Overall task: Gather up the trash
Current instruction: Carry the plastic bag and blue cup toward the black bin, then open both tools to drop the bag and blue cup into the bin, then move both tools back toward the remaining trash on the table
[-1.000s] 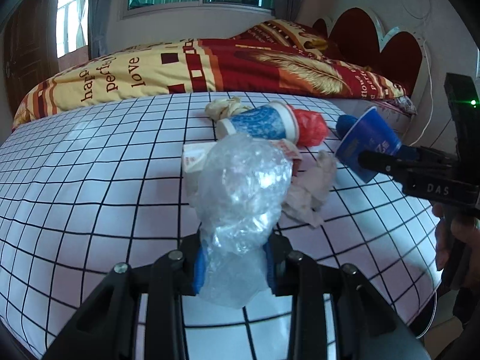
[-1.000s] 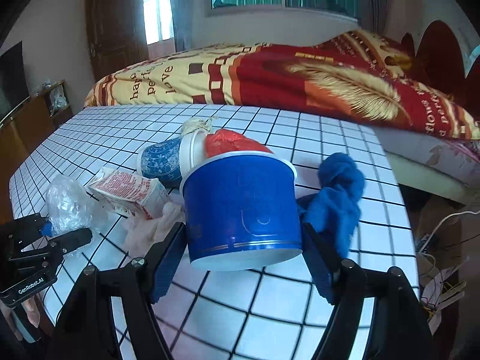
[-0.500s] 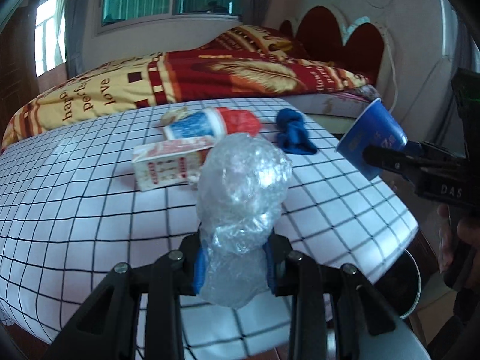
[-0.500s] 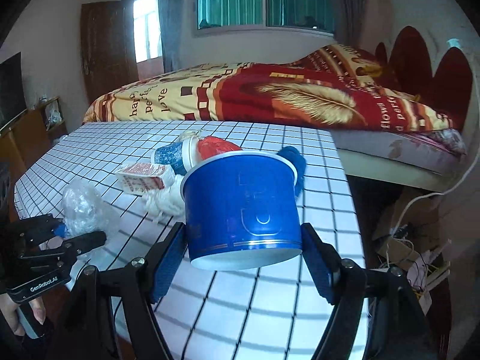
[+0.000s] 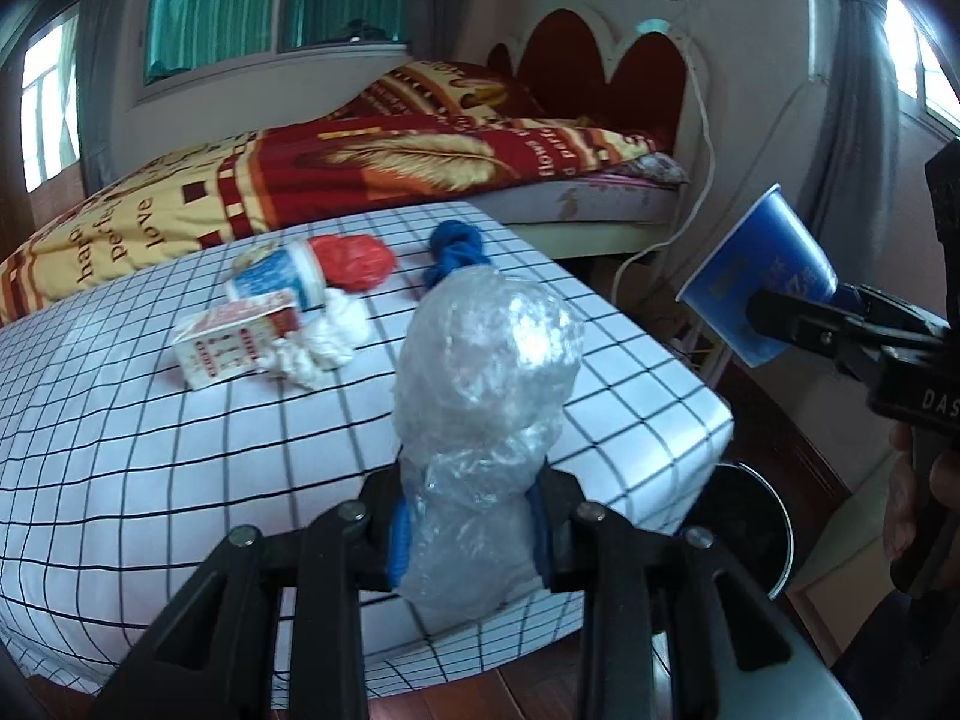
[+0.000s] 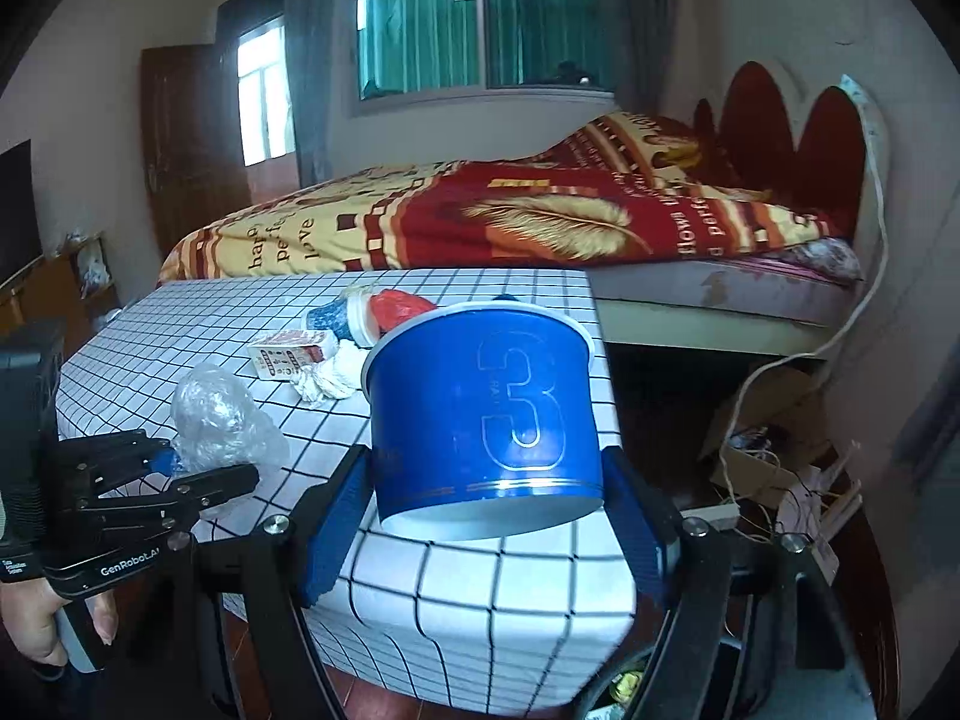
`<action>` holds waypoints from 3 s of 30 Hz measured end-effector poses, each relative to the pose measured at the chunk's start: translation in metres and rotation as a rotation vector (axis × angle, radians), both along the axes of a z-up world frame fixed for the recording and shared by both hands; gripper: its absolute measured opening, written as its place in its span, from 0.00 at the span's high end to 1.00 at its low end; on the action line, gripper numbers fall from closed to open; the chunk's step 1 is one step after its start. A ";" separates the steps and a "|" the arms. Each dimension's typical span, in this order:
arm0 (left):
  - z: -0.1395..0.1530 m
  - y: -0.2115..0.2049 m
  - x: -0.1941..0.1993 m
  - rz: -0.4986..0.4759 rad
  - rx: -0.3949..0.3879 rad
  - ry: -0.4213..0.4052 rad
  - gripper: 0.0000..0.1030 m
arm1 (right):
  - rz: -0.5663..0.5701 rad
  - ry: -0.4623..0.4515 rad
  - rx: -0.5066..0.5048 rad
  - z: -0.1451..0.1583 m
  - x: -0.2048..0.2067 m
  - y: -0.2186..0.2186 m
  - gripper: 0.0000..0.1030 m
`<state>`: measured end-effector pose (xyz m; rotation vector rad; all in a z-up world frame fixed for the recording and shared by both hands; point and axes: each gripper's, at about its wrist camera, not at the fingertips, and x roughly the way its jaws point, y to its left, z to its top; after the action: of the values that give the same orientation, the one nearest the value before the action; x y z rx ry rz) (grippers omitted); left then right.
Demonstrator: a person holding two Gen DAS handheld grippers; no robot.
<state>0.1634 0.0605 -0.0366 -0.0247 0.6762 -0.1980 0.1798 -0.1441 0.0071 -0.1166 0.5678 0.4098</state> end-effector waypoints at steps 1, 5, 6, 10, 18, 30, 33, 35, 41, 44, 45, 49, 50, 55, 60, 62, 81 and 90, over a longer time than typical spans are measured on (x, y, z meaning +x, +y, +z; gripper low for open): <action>0.000 -0.005 -0.002 -0.009 0.001 -0.002 0.68 | -0.007 -0.001 0.003 0.000 -0.003 -0.004 0.25; 0.001 -0.021 -0.006 -0.041 0.002 -0.004 0.68 | -0.050 0.005 0.015 -0.002 -0.017 -0.030 0.25; 0.001 -0.025 -0.006 -0.049 0.003 -0.003 0.68 | -0.063 0.008 0.019 -0.003 -0.020 -0.038 0.25; -0.001 -0.043 -0.008 -0.084 0.010 0.002 0.68 | -0.100 0.017 0.021 -0.010 -0.032 -0.063 0.25; -0.003 -0.080 -0.010 -0.154 0.020 0.007 0.68 | -0.180 0.039 0.026 -0.023 -0.049 -0.111 0.25; -0.016 -0.144 -0.017 -0.296 0.032 0.042 0.68 | -0.279 0.062 0.021 -0.039 -0.075 -0.168 0.25; -0.020 -0.159 -0.017 -0.329 0.033 0.052 0.68 | -0.304 0.073 0.019 -0.044 -0.080 -0.180 0.25; -0.024 -0.168 -0.017 -0.351 0.034 0.063 0.68 | -0.317 0.081 0.018 -0.048 -0.082 -0.187 0.25; -0.041 -0.195 -0.017 -0.414 0.038 0.104 0.68 | -0.339 0.119 0.010 -0.066 -0.088 -0.206 0.25; -0.052 -0.208 -0.017 -0.443 0.036 0.131 0.68 | -0.348 0.146 0.008 -0.078 -0.090 -0.215 0.25; -0.056 -0.211 -0.018 -0.450 0.036 0.140 0.68 | -0.351 0.156 0.010 -0.083 -0.091 -0.218 0.25; -0.074 -0.227 -0.016 -0.480 0.043 0.183 0.68 | -0.355 0.200 0.010 -0.103 -0.092 -0.229 0.25; -0.077 -0.230 -0.015 -0.484 0.046 0.192 0.68 | -0.354 0.208 0.007 -0.106 -0.092 -0.231 0.25; -0.098 -0.243 -0.010 -0.506 0.039 0.242 0.68 | -0.314 0.271 -0.022 -0.137 -0.086 -0.235 0.25; -0.124 -0.259 0.001 -0.535 0.043 0.321 0.68 | -0.259 0.339 -0.069 -0.169 -0.070 -0.233 0.25; -0.134 -0.264 0.009 -0.537 0.046 0.350 0.68 | -0.238 0.372 -0.081 -0.183 -0.061 -0.234 0.25; -0.164 -0.240 0.006 -0.367 0.148 0.356 0.00 | -0.326 0.454 -0.171 -0.223 -0.043 -0.247 0.00; -0.128 -0.208 -0.004 -0.298 0.152 0.280 0.00 | -0.347 0.386 -0.170 -0.189 -0.058 -0.230 0.00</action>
<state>0.1590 -0.1470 -0.1646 0.1987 0.9726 -0.4344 0.1216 -0.3736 -0.1816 -0.0998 0.9864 0.0414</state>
